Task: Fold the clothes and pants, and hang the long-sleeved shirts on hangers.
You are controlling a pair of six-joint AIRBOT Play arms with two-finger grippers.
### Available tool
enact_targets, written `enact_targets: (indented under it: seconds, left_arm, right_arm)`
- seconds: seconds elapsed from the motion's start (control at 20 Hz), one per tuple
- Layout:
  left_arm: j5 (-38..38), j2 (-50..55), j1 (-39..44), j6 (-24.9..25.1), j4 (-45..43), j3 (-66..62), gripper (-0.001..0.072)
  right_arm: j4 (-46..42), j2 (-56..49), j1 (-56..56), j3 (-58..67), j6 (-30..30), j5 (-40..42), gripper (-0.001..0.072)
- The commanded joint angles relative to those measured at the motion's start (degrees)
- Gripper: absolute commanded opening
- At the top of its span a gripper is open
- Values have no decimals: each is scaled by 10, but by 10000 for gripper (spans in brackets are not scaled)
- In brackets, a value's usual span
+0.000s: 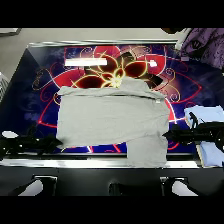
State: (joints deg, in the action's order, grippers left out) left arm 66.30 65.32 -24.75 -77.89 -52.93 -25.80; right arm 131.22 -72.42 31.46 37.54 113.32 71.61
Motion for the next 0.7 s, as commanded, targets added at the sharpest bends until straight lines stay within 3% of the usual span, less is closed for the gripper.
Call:
enact_targets:
  seconds: [0.0, 0.15, 0.3, 0.5, 0.65]
  left_arm:
    - [1, 18, 24, 26, 33, 1, 44]
    - [1, 17, 31, 35, 85, -30, 13]
    - [3, 9, 39, 4, 88, -154, 12]
    - [-3, 7, 40, -44, 61, -464, 11]
    - [-1, 7, 40, -64, -23, -724, 11]
  right_arm:
    - [3, 26, 0, 1, -13, 14, 33]
    - [54, 57, -8, 7, -15, 4, 32]
    - [41, 75, -104, 103, -24, -33, 31]
    - [-65, 75, -206, 379, -110, -94, 31]
    - [-133, 76, -214, 621, -156, -70, 32]
